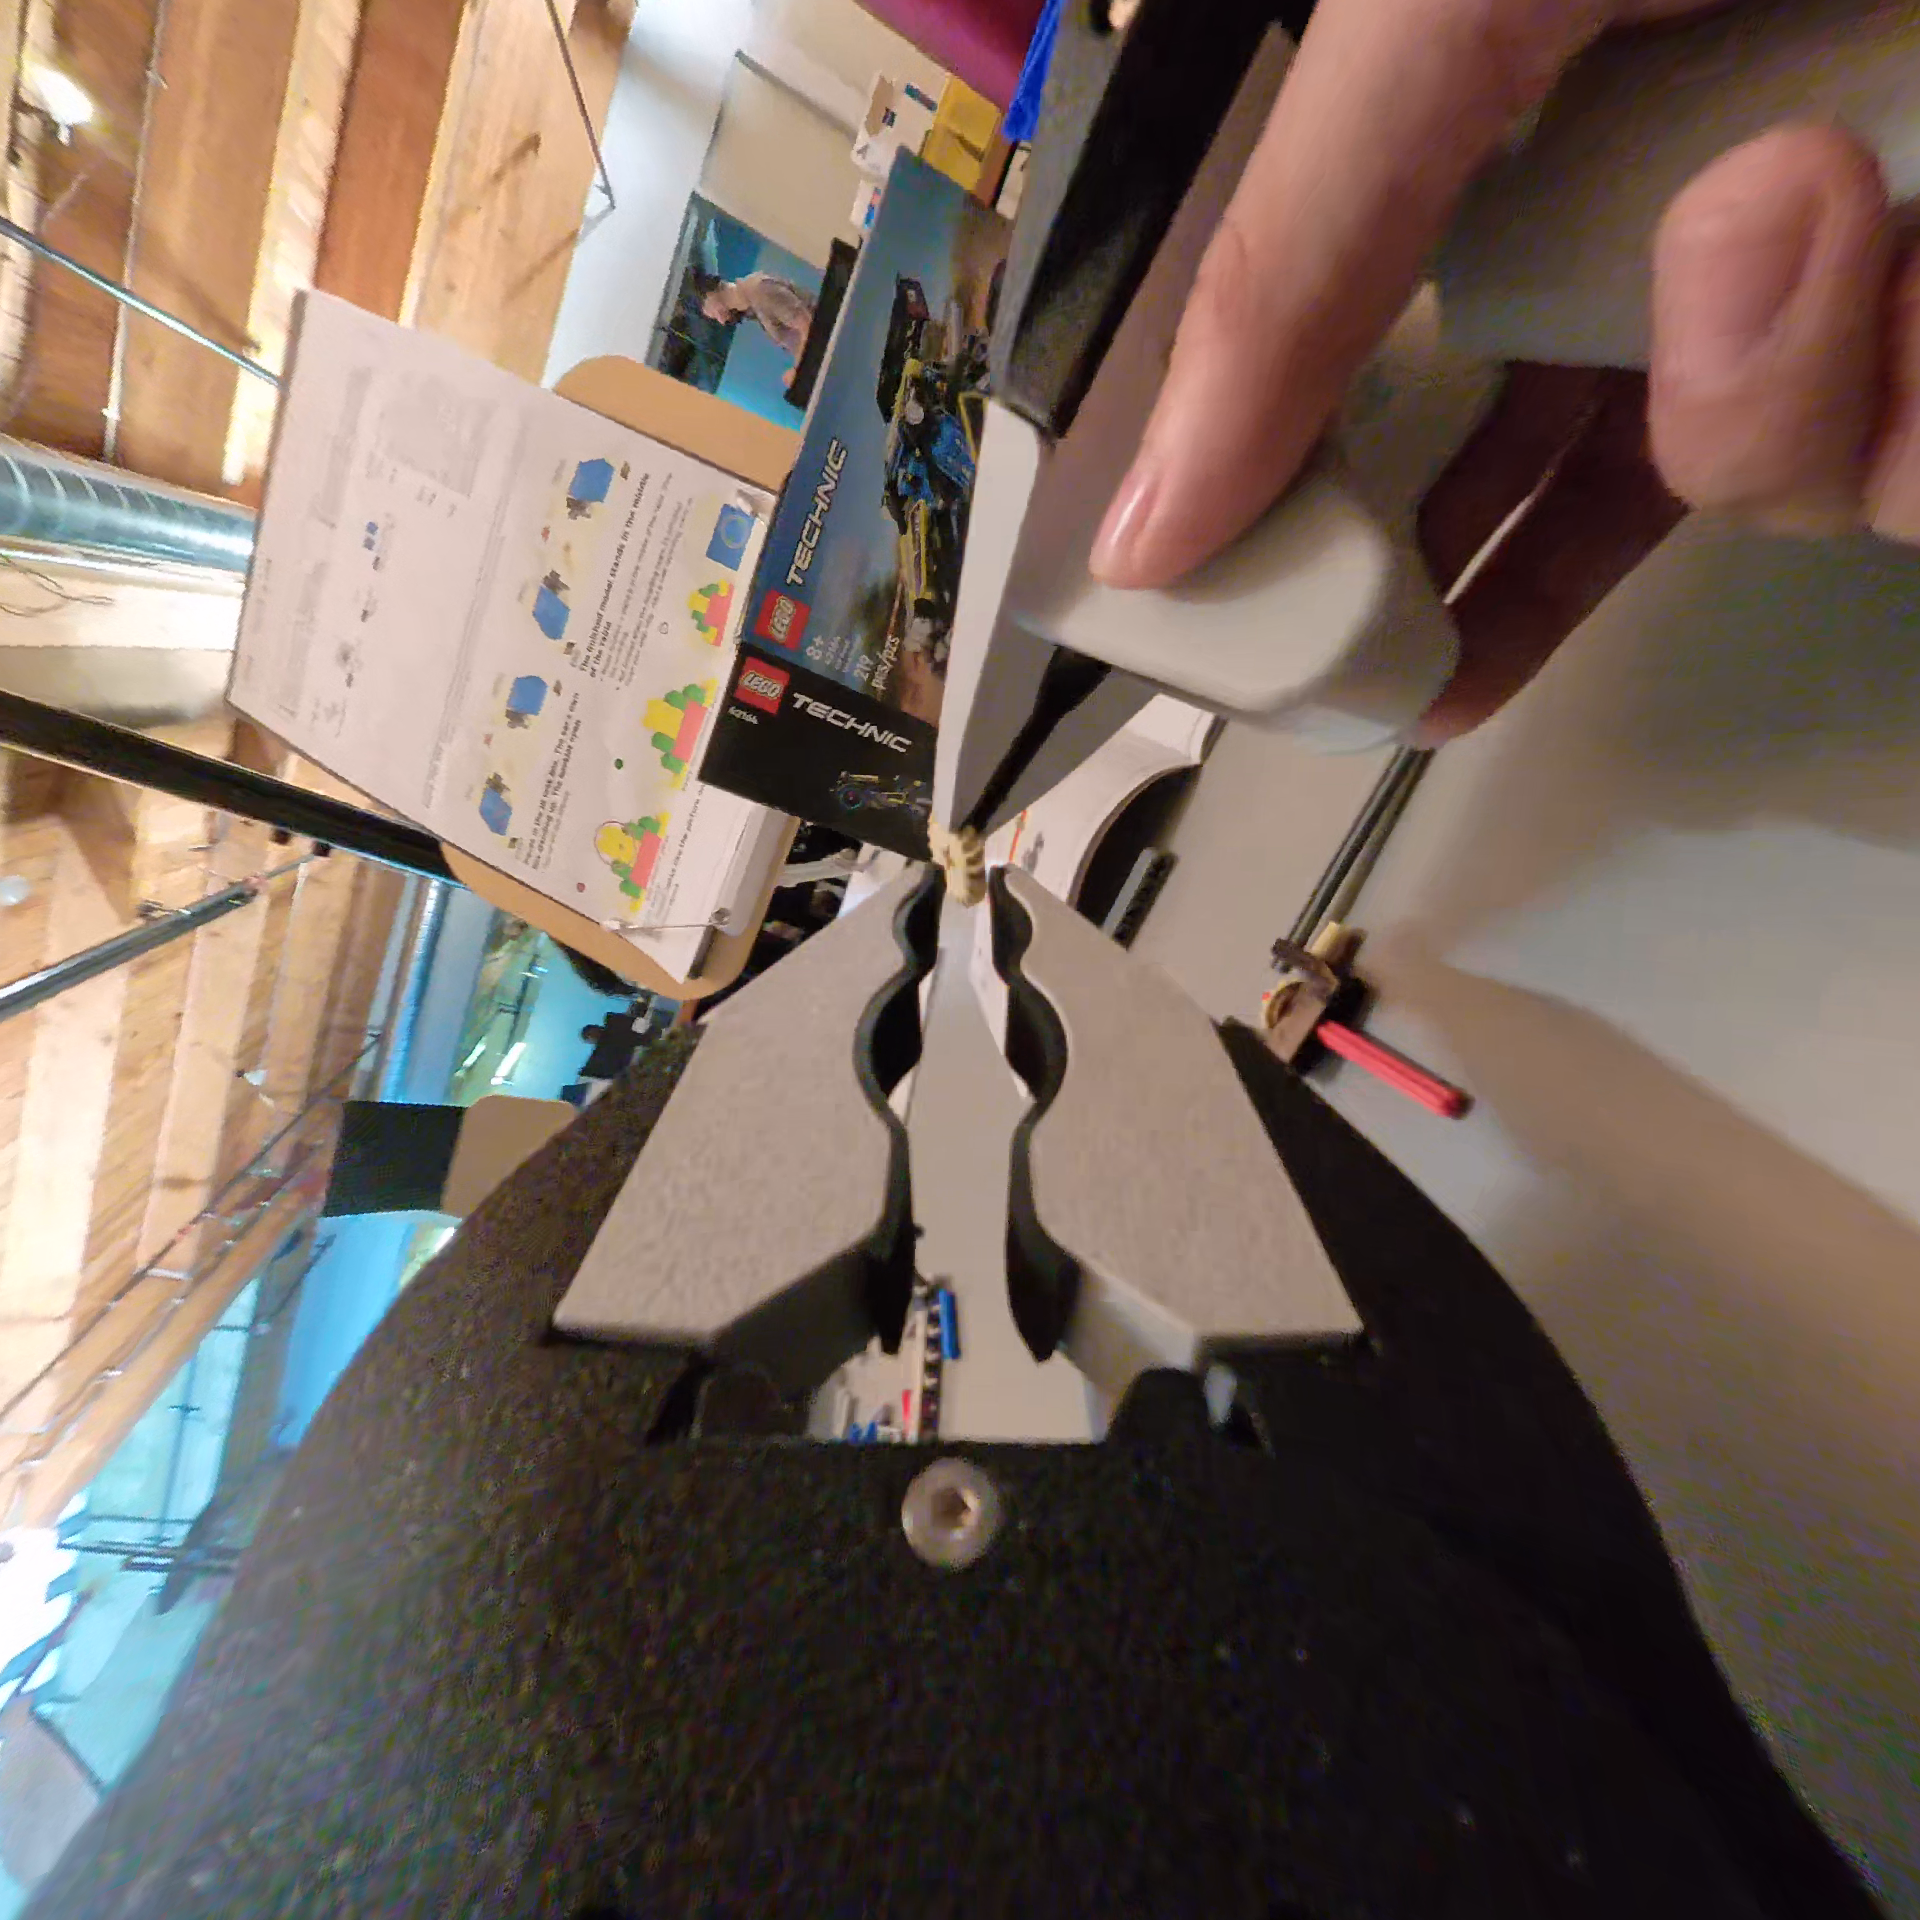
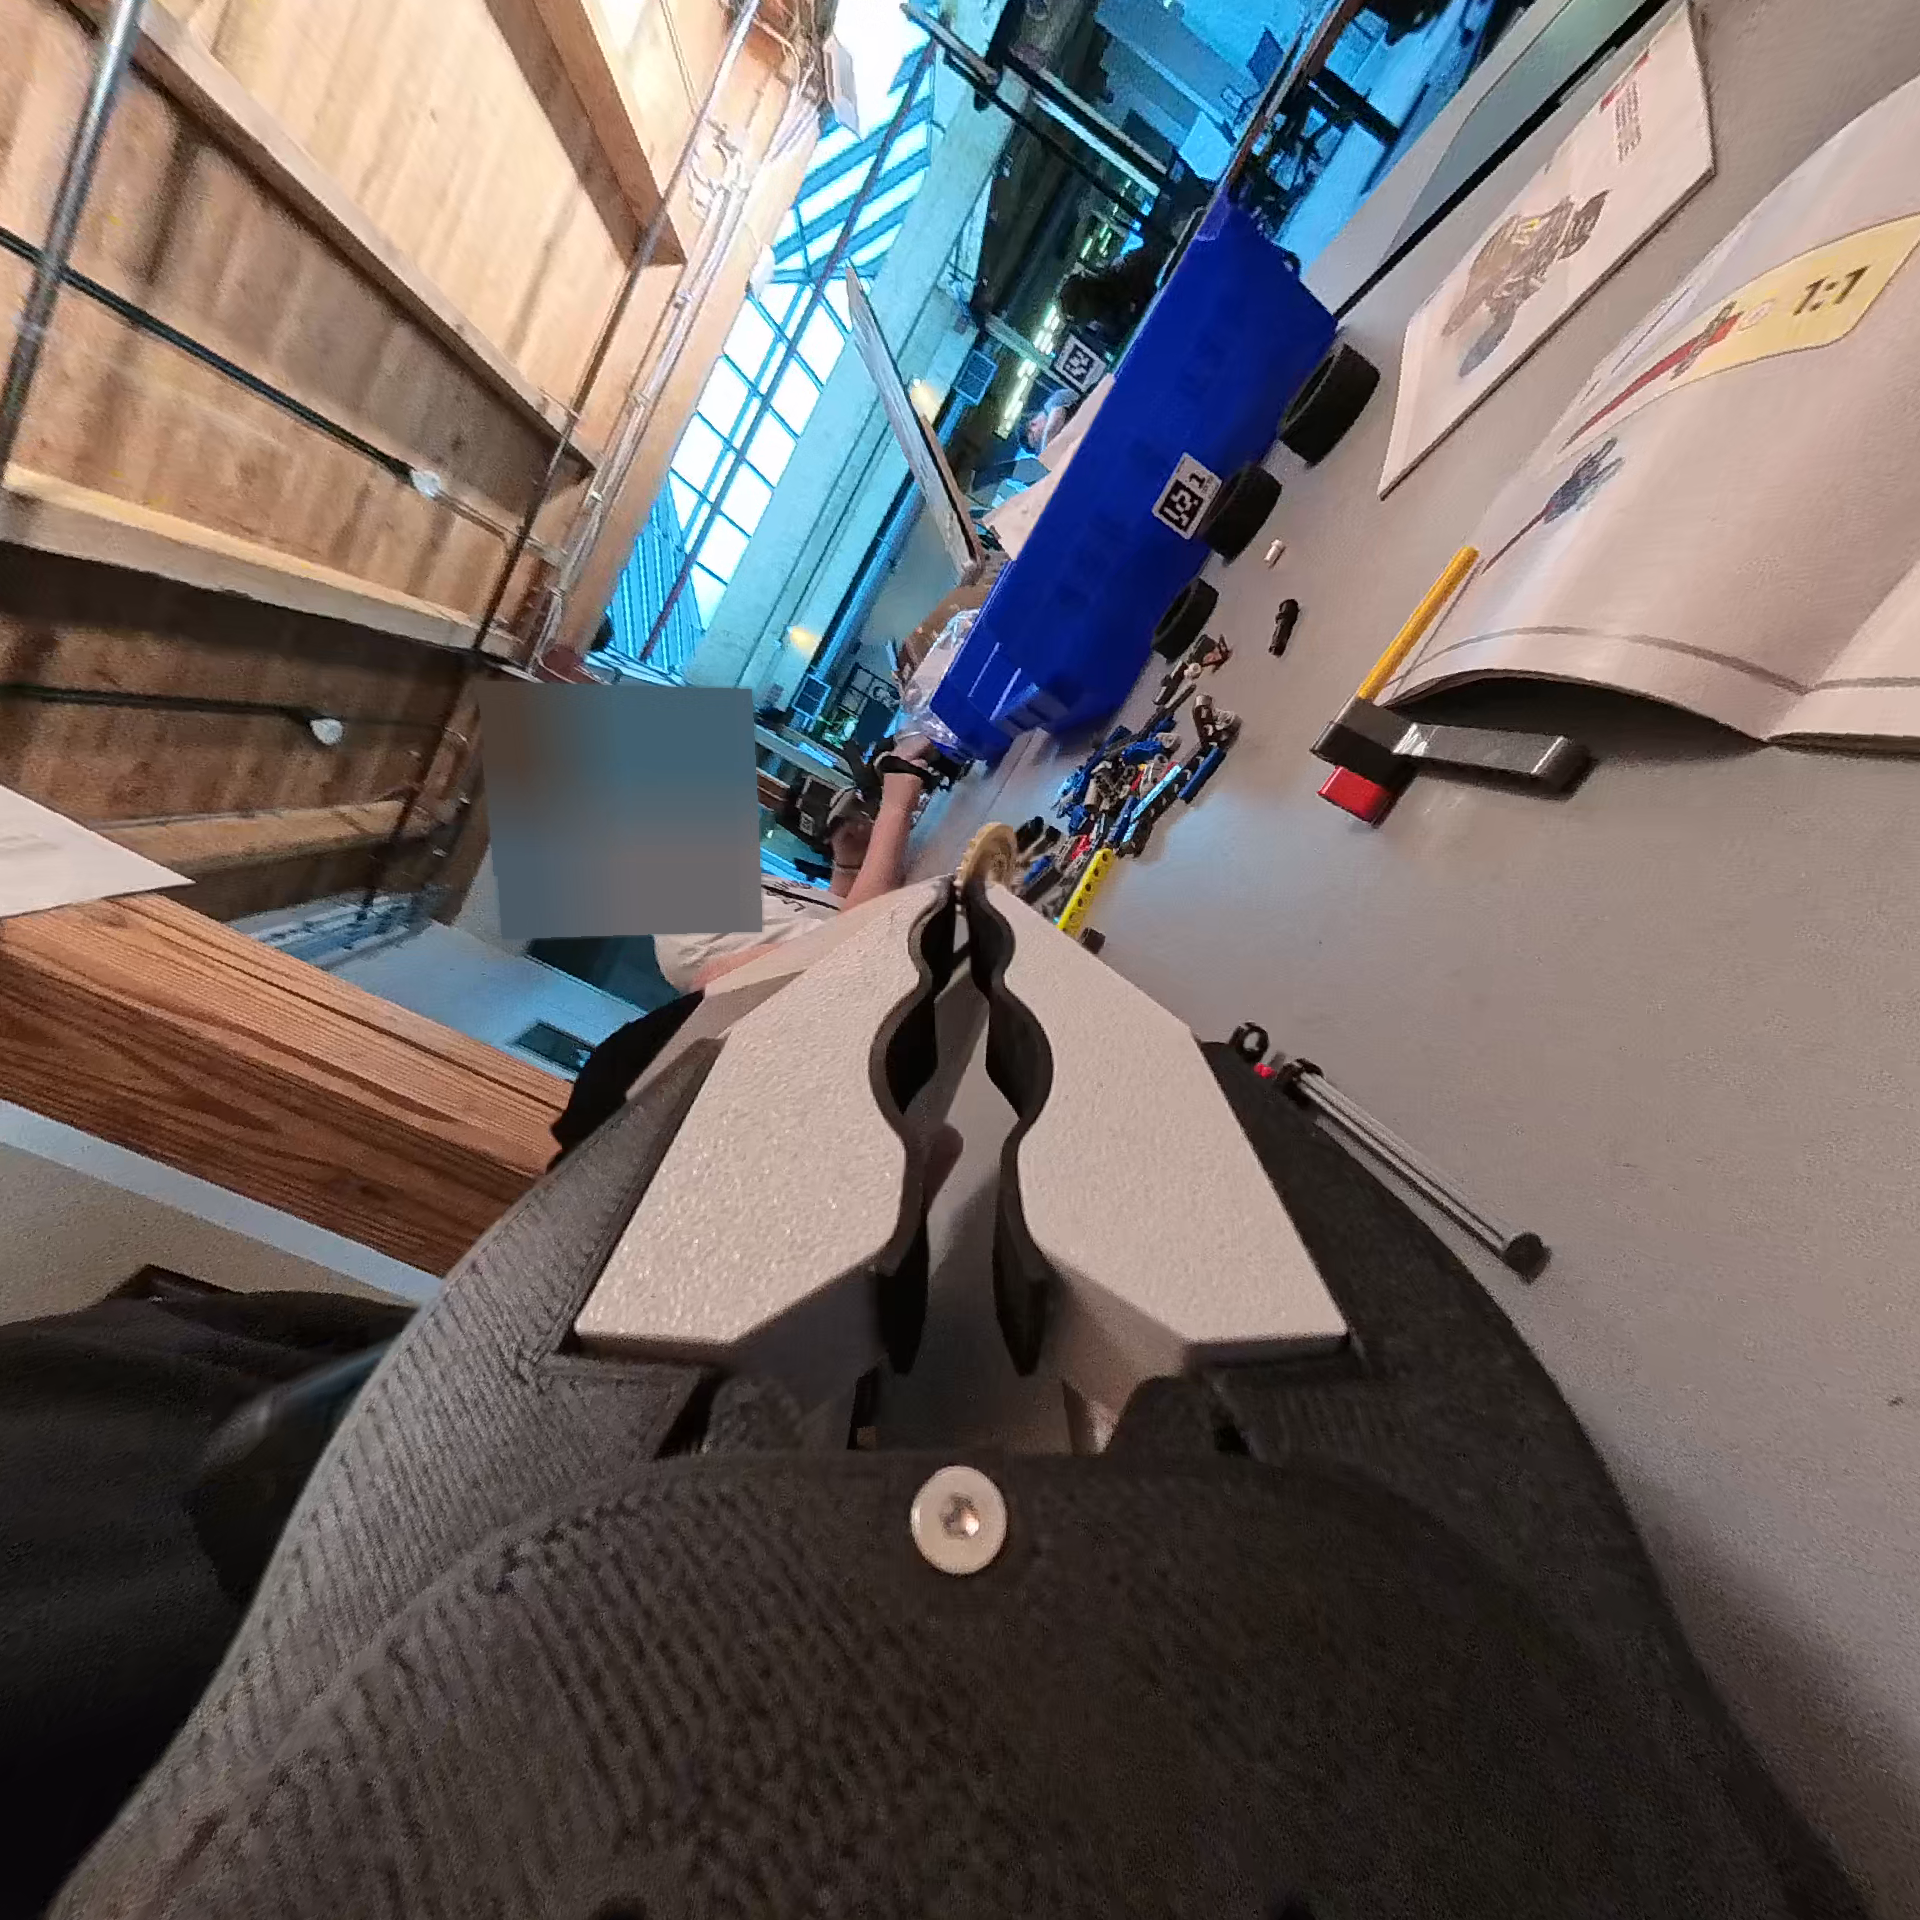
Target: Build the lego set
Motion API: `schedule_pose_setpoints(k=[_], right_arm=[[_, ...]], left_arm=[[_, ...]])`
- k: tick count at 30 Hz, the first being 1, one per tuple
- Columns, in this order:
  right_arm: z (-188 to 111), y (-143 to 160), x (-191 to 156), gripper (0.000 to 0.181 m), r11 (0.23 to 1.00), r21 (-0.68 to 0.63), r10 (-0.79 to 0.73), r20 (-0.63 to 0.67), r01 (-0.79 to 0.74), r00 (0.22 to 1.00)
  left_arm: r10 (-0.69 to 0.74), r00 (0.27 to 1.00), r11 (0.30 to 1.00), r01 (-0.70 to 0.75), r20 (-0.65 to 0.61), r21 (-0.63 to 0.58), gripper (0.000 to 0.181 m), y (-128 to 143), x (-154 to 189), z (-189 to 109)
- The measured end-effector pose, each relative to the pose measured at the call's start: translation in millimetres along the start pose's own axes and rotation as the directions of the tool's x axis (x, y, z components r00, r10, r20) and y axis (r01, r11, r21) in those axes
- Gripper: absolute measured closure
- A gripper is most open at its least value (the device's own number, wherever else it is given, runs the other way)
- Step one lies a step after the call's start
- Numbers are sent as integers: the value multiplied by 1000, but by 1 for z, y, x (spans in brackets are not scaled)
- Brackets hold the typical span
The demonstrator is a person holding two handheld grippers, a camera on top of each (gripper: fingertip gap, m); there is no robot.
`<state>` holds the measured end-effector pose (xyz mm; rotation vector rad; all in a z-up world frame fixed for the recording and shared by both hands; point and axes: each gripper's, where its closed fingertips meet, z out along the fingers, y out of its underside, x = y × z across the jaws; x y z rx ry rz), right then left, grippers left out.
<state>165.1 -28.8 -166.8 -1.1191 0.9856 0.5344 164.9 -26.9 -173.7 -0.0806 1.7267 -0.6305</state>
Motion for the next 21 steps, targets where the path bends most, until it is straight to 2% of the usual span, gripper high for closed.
schedule_pose_setpoints(k=[5,7,9,11,12,13,14,15,16,17,19,21], right_arm=[[2,3,-1,181,999,-9,50,32,-50,998],[1,3,-1,181,1000,-25,8,31,-7,999],[-1,3,-4,179,990,-76,-119,31,121,992],[-9,8,0,163,910,-208,-365,16,360,931],[-14,7,9,157,823,-279,-520,-20,494,854],[-19,3,22,154,699,-361,-678,-62,617,732],[-22,-3,33,149,545,-432,-814,-66,719,578],[-23,-3,39,146,406,-483,-892,-25,776,452],[-21,5,41,143,307,-522,-917,61,796,393],[-19,14,43,140,248,-554,-914,136,795,381],[-13,24,51,137,198,-599,-899,206,776,388],[-9,30,60,136,162,-620,-890,244,768,385]], left_arm=[[88,995,996,-88,38,2,179,-1,-1,1],[64,998,998,-64,29,12,180,-2,-2,0],[-25,1000,1000,25,-19,3,180,2,-2,-1],[-248,960,969,244,-127,-47,181,10,1,-1],[-396,900,918,388,-184,-79,181,13,2,-2],[-537,812,844,522,-230,-126,180,16,3,-3],[-654,711,756,629,-260,-182,180,20,5,-3],[-746,604,664,711,-282,-233,180,22,7,-3],[-820,492,565,776,-293,-280,181,23,10,-2],[-876,381,468,822,-297,-324,181,23,13,-1],[-937,206,311,860,-283,-404,181,23,20,1],[-958,139,242,862,-250,-446,181,26,29,1]])
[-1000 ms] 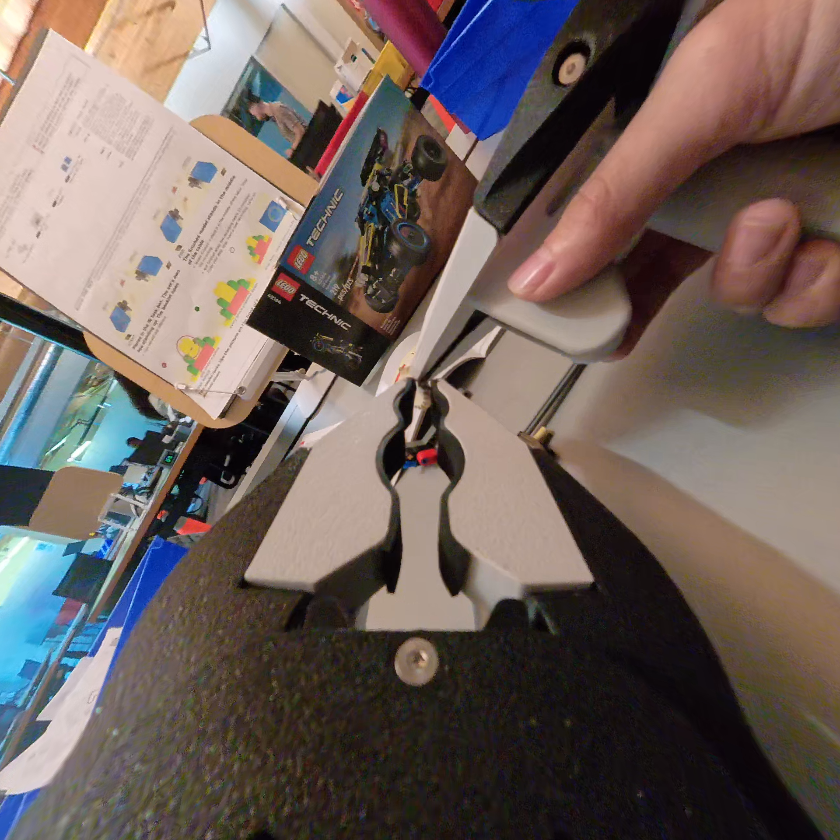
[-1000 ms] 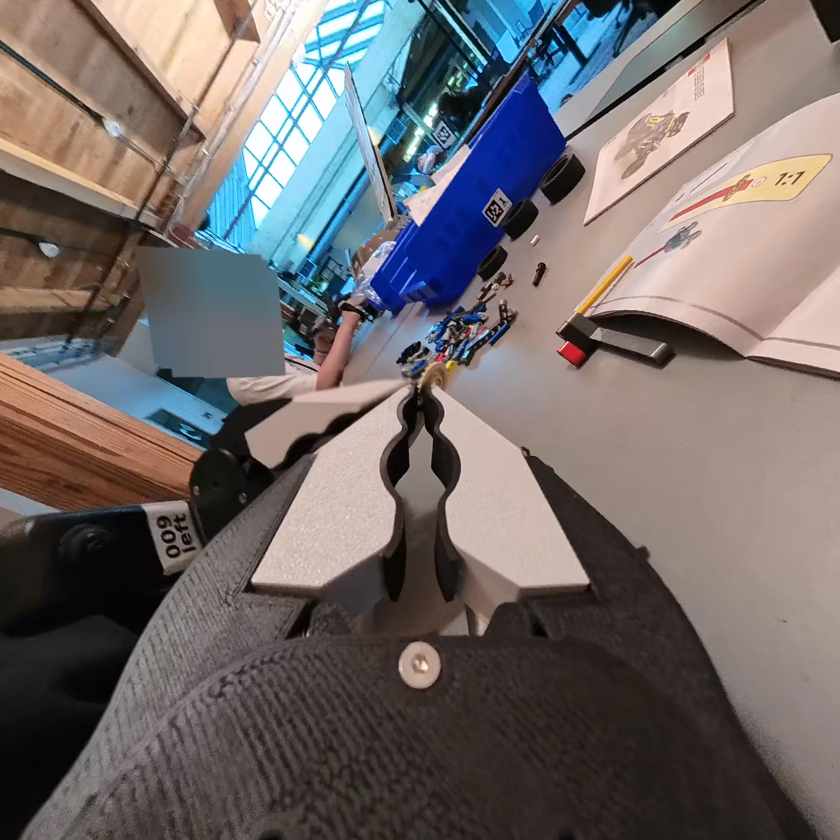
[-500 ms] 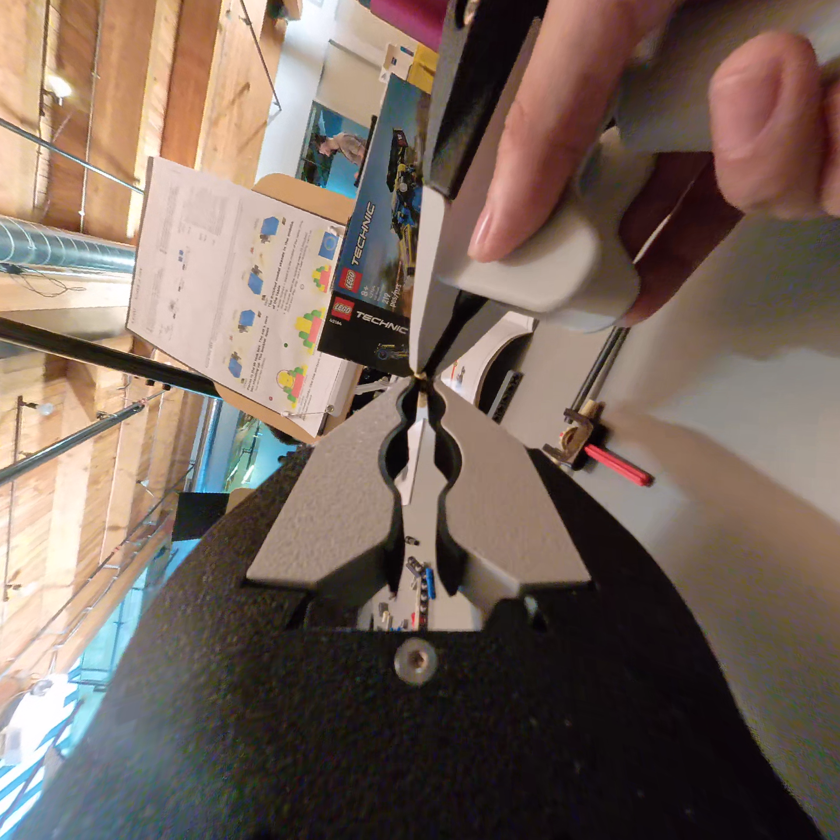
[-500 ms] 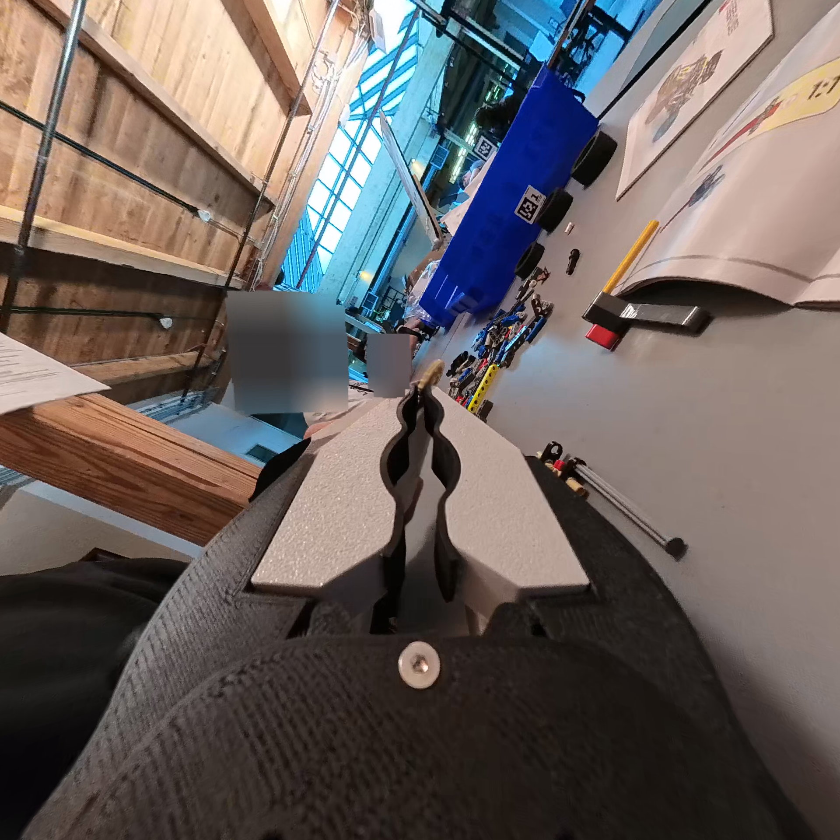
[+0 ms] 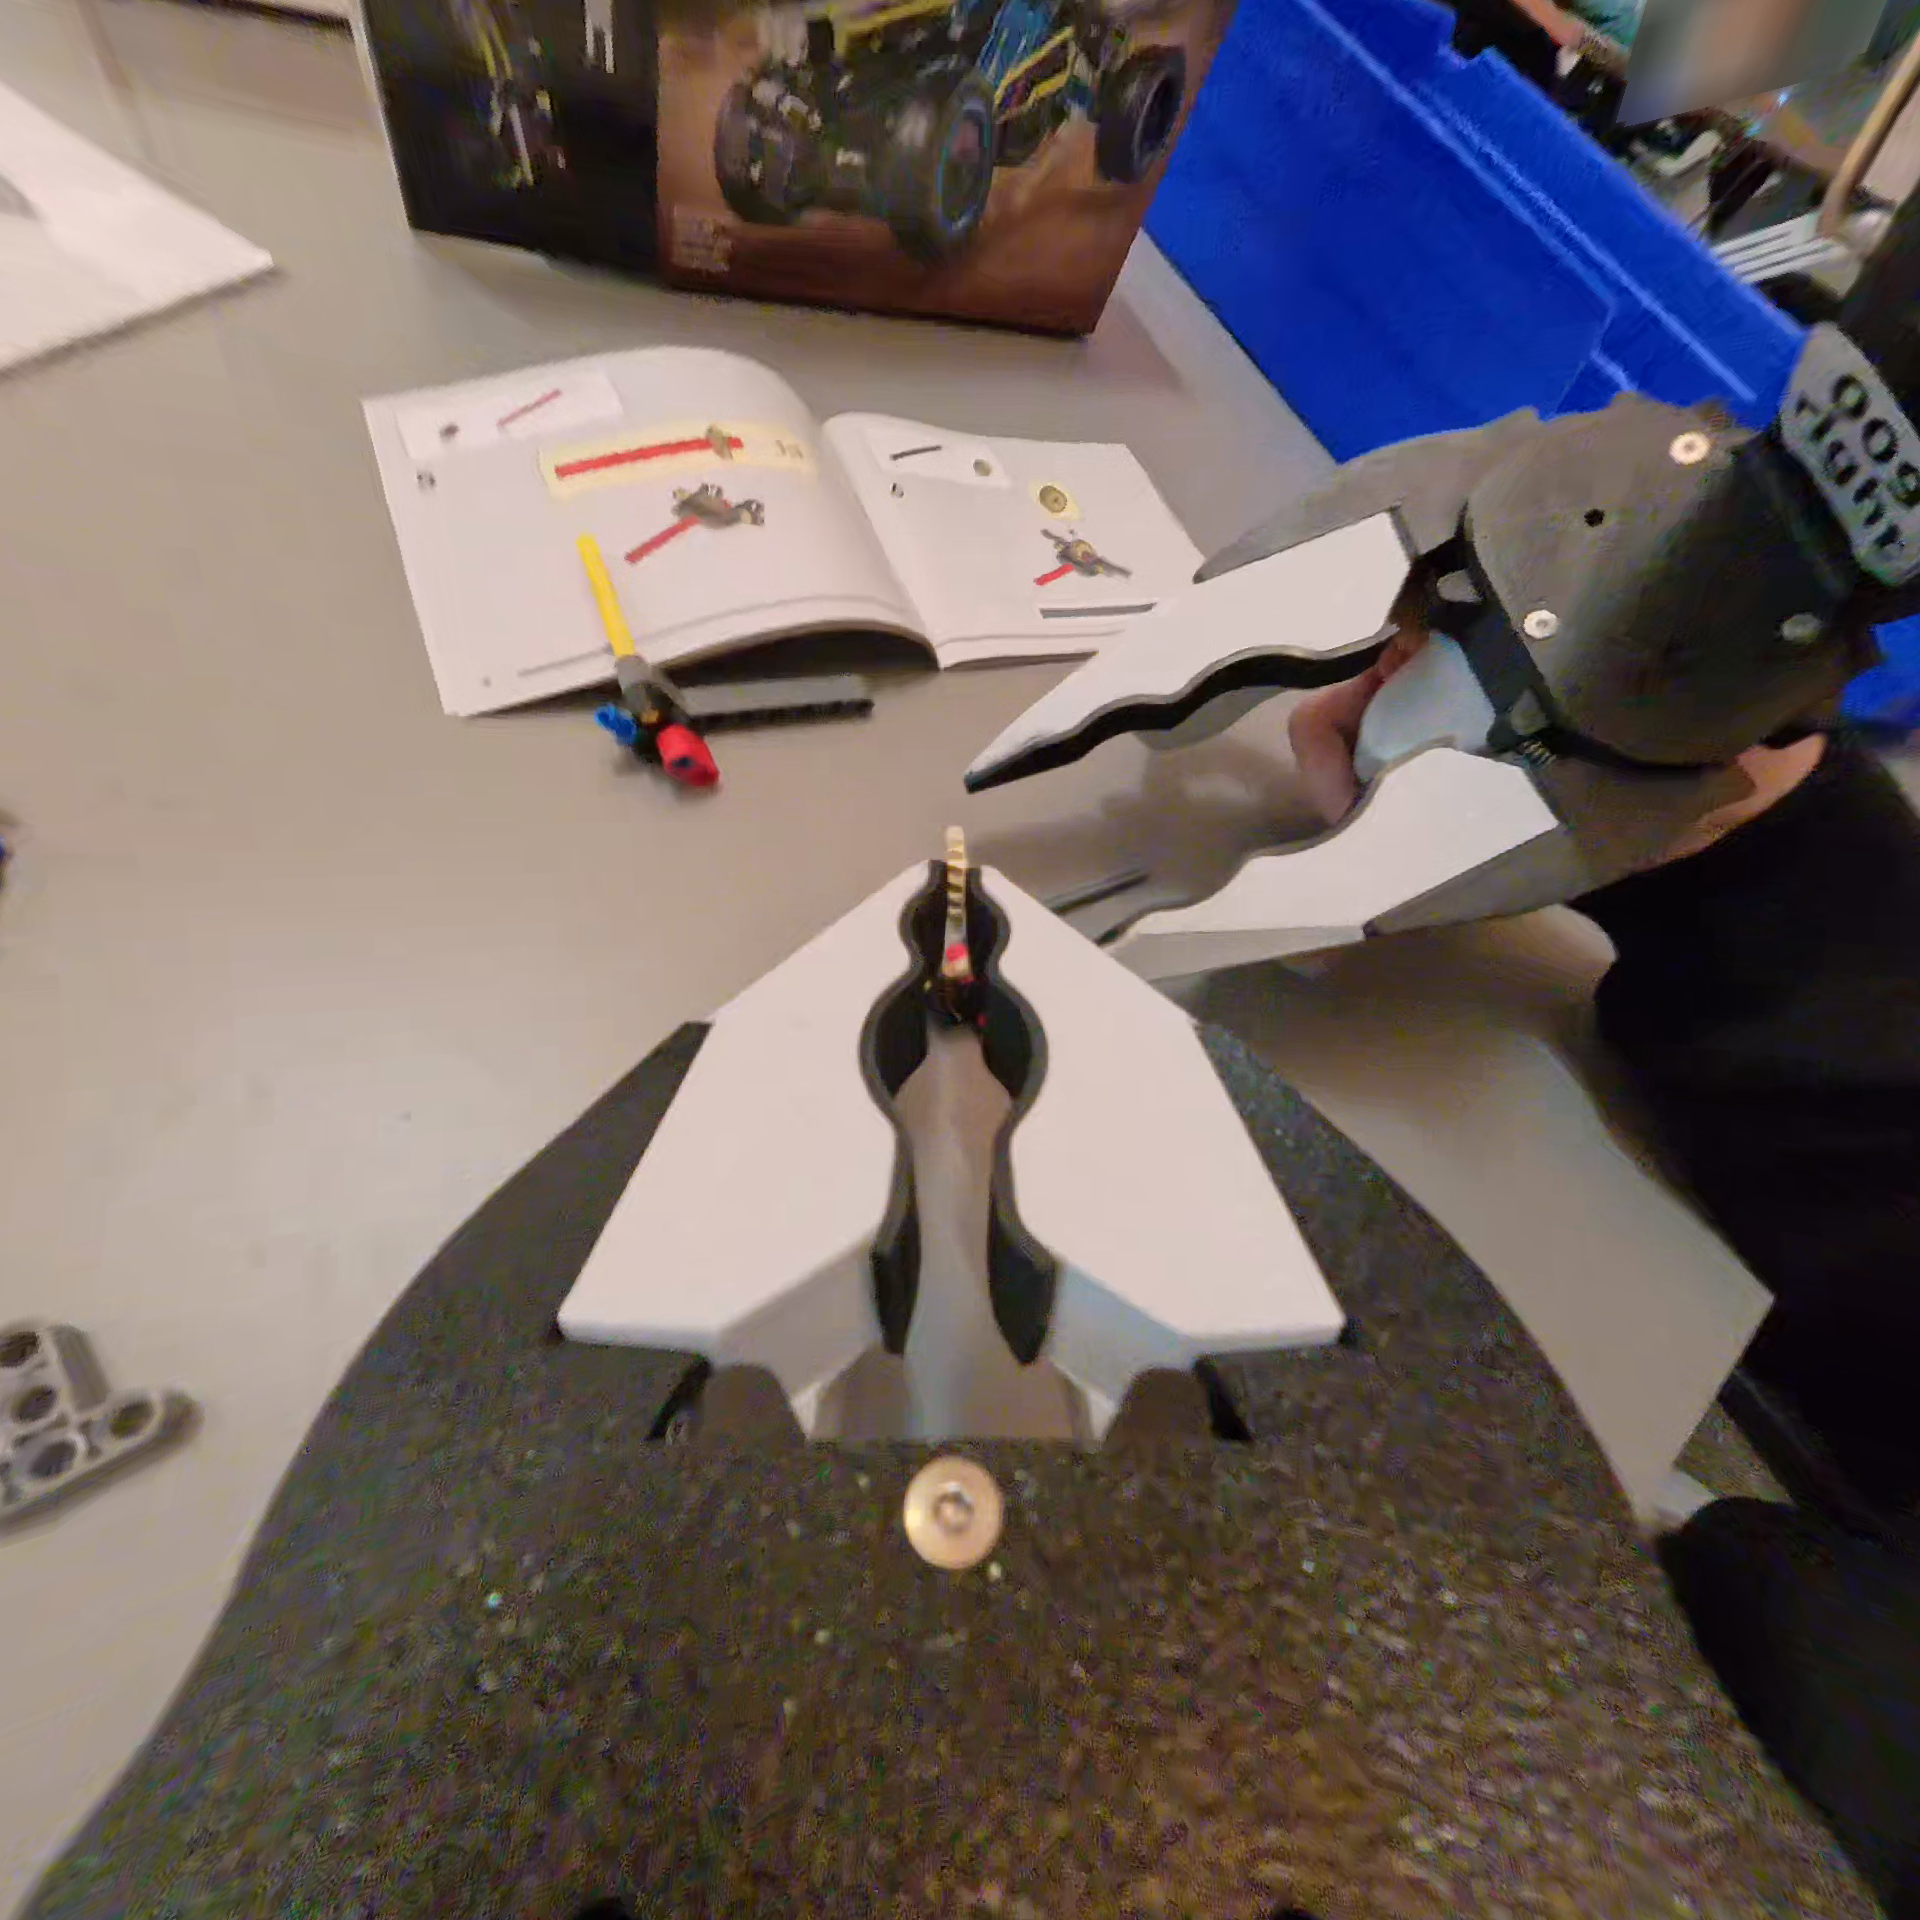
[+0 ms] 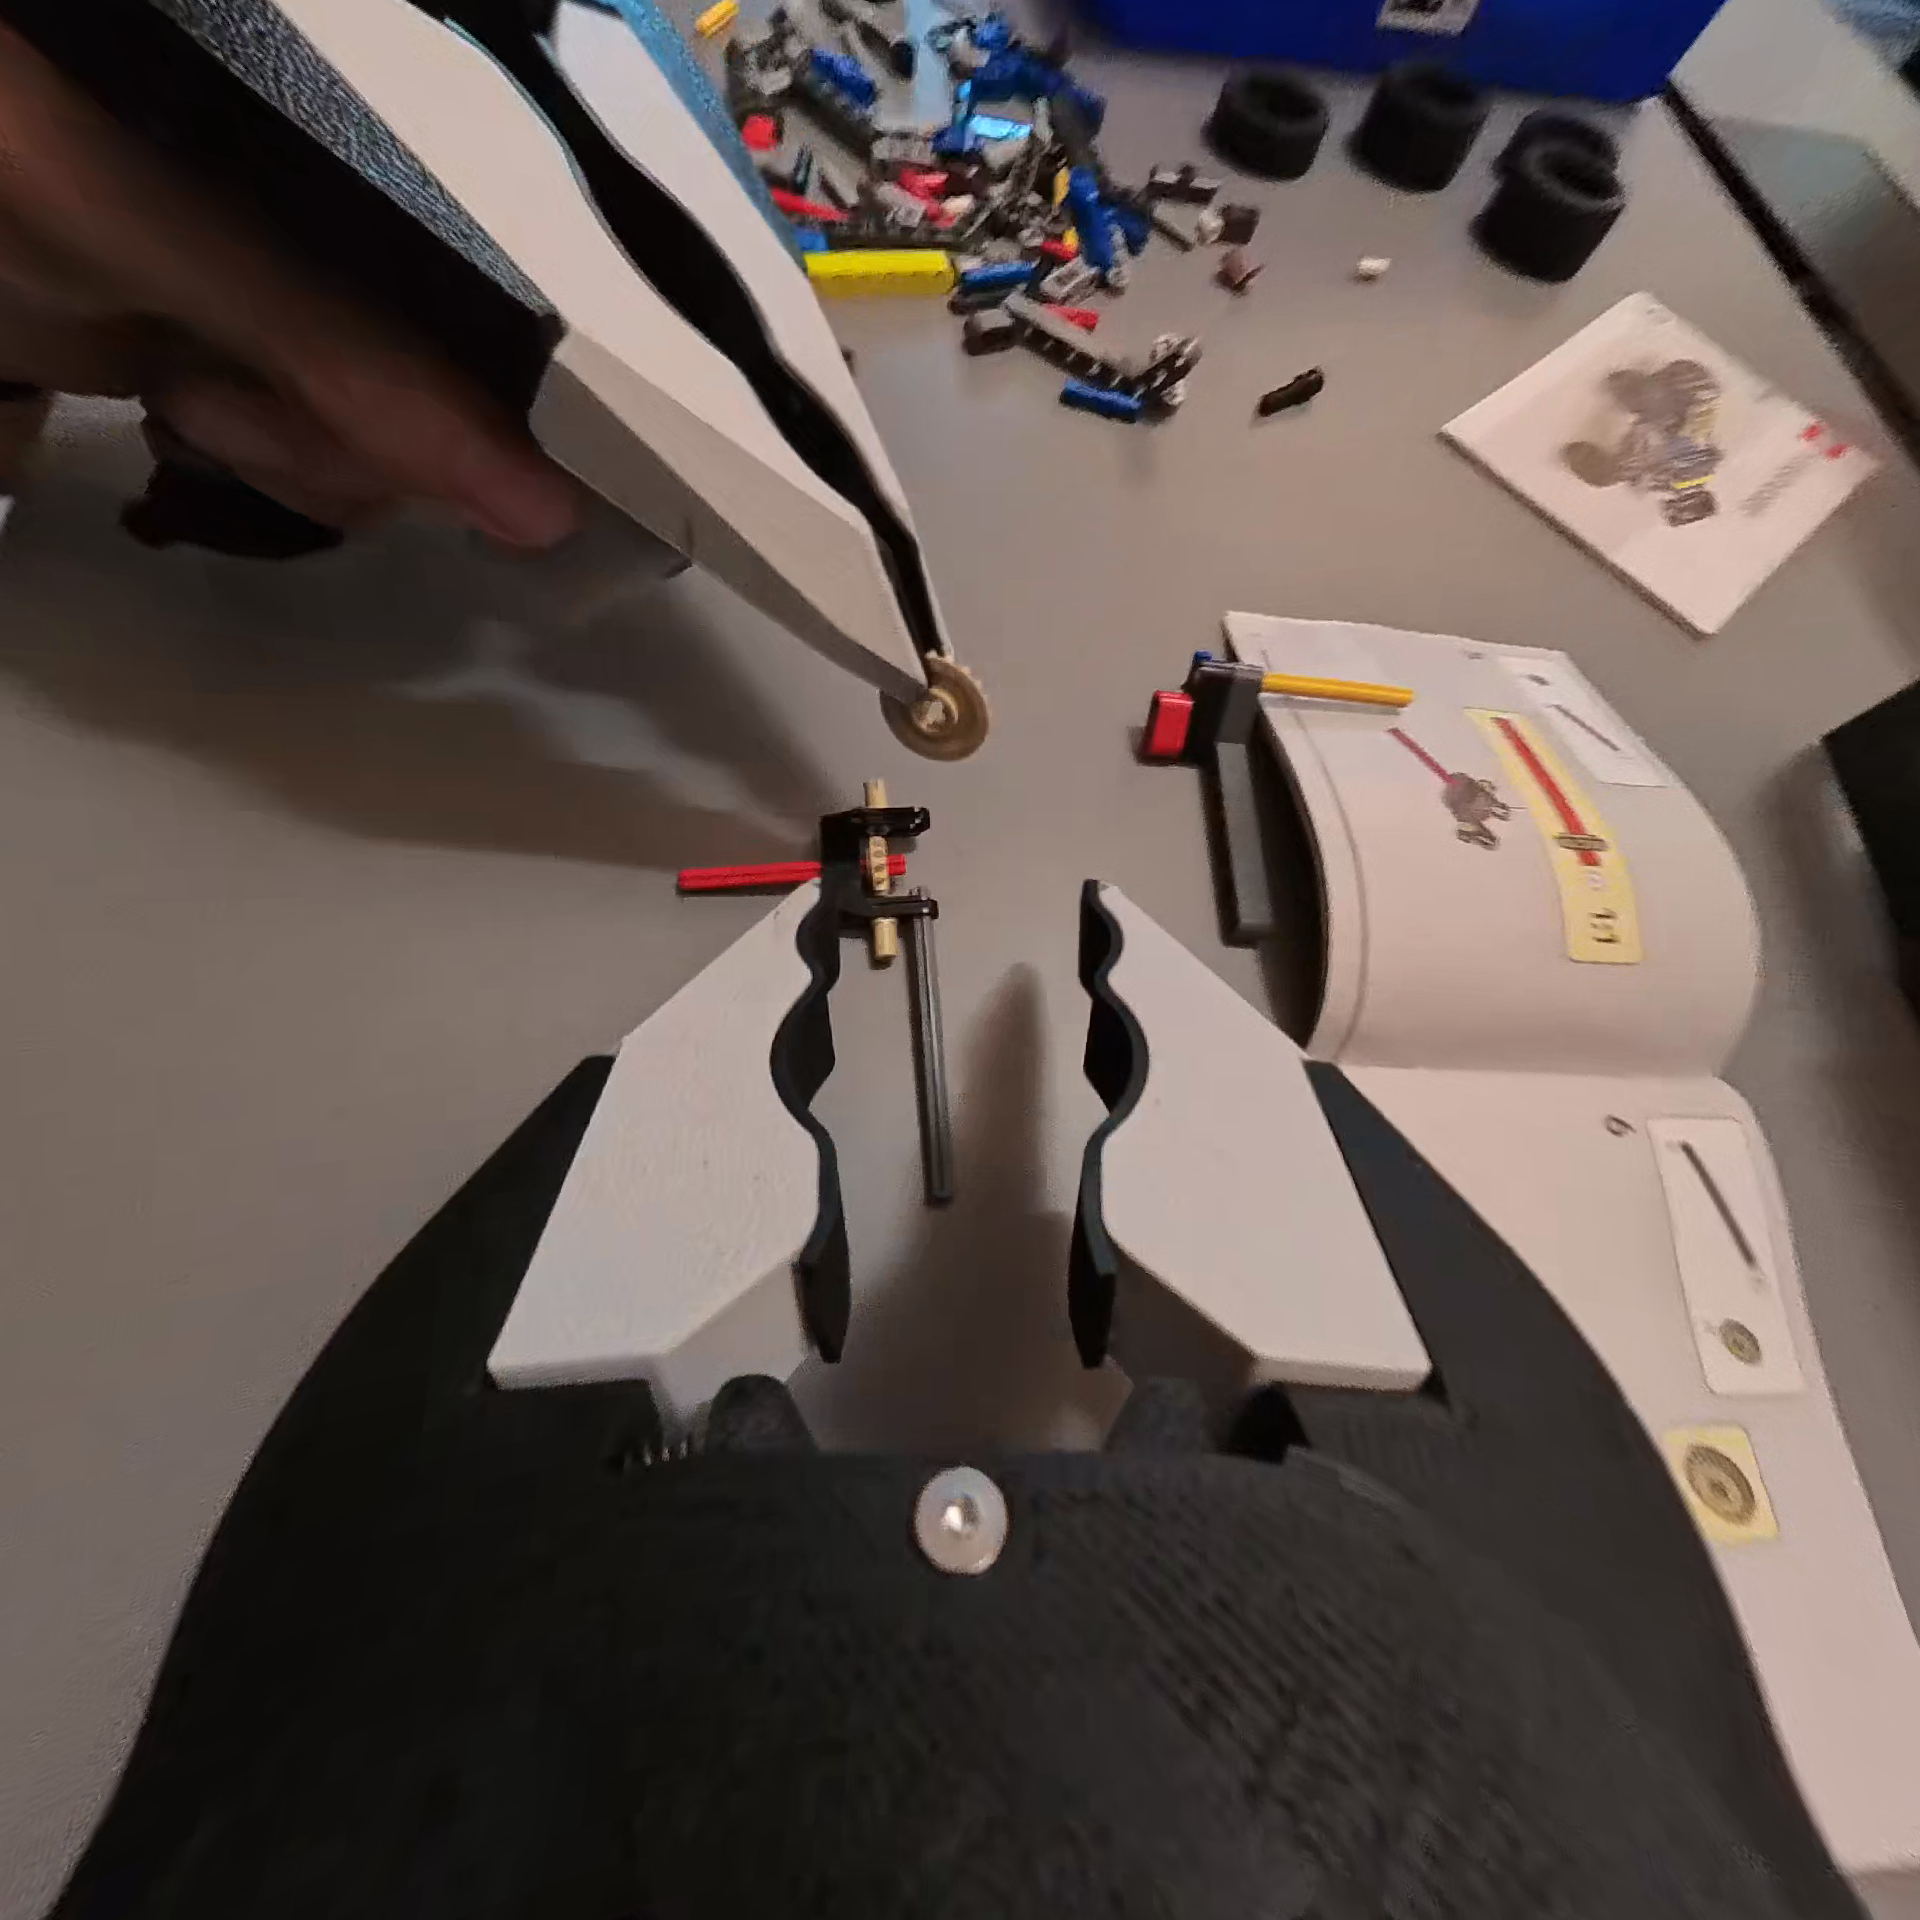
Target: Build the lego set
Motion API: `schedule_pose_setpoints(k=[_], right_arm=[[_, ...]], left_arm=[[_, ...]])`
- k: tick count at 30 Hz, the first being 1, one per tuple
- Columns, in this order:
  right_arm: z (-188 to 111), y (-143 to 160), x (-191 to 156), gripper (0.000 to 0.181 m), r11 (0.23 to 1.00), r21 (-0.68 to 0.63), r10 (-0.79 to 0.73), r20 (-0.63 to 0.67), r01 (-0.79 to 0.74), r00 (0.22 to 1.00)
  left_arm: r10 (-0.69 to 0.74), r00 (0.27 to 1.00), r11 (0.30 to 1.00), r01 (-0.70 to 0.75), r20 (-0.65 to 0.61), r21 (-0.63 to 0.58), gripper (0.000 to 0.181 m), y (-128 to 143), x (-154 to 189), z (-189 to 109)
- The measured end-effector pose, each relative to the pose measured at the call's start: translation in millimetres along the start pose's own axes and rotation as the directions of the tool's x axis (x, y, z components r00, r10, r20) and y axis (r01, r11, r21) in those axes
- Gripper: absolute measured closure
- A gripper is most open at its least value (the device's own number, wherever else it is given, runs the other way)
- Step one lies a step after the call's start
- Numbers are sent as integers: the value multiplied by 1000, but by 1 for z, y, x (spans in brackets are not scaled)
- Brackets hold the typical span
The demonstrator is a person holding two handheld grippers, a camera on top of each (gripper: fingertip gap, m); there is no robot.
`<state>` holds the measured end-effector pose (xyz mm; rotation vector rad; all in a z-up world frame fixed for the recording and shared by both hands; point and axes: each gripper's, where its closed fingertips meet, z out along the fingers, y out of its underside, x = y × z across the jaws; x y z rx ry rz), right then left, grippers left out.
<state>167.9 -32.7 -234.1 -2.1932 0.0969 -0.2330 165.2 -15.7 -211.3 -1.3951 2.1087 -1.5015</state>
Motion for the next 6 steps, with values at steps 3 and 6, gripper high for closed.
schedule_pose_setpoints(k=[3,6], right_arm=[[9,8,-8,137,999,-44,-17,40,19,999],[11,11,-12,142,997,-60,-36,33,38,999]], left_arm=[[11,999,999,-9,44,-50,181,17,-1,4],[72,993,995,-65,94,-77,181,25,-1,7]])
